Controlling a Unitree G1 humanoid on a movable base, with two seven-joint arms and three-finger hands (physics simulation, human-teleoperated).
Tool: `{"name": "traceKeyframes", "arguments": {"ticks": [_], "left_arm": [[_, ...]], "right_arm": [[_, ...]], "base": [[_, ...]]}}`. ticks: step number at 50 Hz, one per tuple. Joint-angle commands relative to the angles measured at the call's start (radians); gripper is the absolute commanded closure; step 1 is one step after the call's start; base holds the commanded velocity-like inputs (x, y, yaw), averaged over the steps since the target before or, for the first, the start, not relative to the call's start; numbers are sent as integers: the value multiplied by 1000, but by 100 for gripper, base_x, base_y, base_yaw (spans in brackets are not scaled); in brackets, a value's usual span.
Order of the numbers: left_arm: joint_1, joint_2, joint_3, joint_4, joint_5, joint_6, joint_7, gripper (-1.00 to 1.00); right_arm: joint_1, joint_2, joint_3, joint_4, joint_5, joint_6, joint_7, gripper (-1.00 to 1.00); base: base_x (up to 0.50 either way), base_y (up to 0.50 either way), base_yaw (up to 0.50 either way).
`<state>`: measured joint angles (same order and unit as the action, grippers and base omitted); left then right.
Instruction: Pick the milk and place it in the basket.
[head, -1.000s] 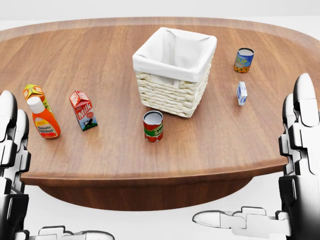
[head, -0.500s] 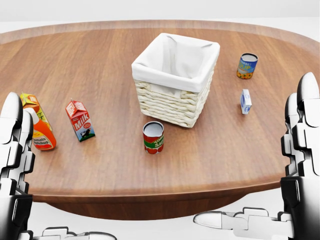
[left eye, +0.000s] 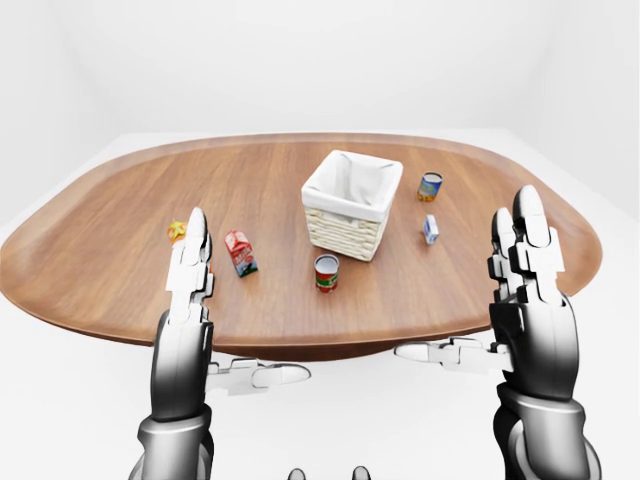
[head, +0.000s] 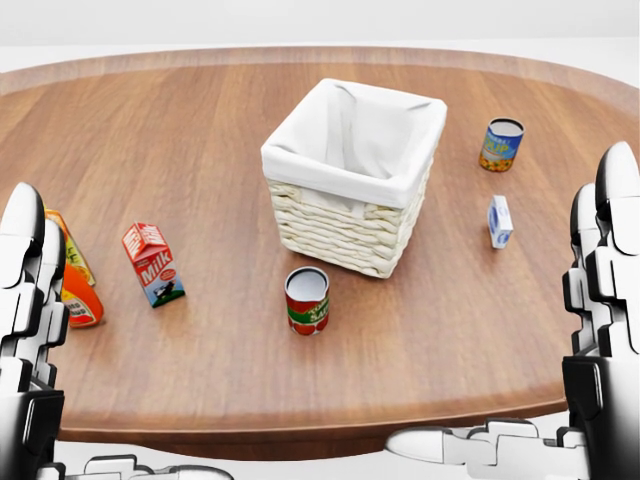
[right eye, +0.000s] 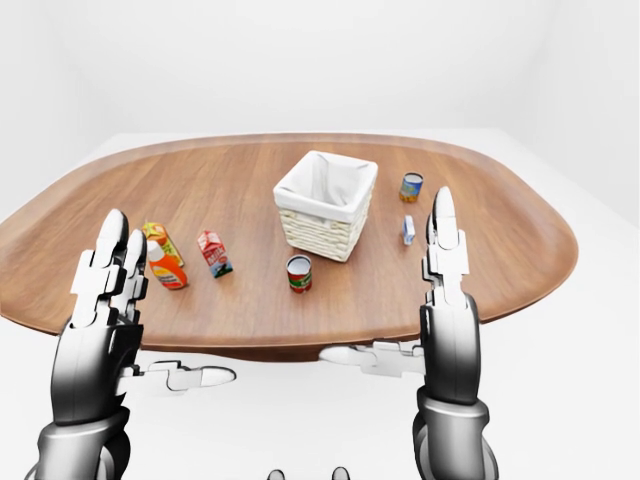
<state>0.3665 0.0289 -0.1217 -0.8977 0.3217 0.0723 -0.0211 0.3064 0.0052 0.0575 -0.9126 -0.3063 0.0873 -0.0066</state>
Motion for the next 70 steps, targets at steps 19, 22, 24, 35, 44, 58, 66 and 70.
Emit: {"name": "traceKeyframes", "arguments": {"ticks": [19, 22, 24, 35, 44, 58, 66, 70], "left_arm": [[-14, 12, -28, -14, 28, 15, 5, -100], [-19, 4, -10, -8, 28, 15, 11, -100], [-14, 4, -6, 1, 27, 11, 12, -100], [-10, 5, -21, -24, 18, 15, -1, -100], [-17, 11, -35, -49, 37, 15, 0, -100], [-10, 16, -38, -28, 35, 1, 9, -100], [-5, 15, -37, -19, 34, -12, 11, -100], [-6, 13, -41, -29, 35, -5, 9, -100]], "right_arm": [[7, 1, 0, -28, 2, 0, 14, -100], [6, -1, -2, -20, 5, 0, 13, -100], [9, -1, -2, -25, 5, 0, 15, -100], [8, 0, -2, -28, 6, 0, 18, -100], [3, 0, -4, -28, 9, 0, 19, -100], [7, -1, -1, -31, 15, 0, 21, -100], [7, -2, -2, -22, 16, 0, 19, -100], [3, 0, -10, -35, 19, 0, 23, -100]], "base": [[16, 0, 0], [16, 0, 0], [16, 0, 0], [16, 0, 0], [16, 0, 0], [16, 0, 0], [16, 0, 0], [16, 0, 0]]}}
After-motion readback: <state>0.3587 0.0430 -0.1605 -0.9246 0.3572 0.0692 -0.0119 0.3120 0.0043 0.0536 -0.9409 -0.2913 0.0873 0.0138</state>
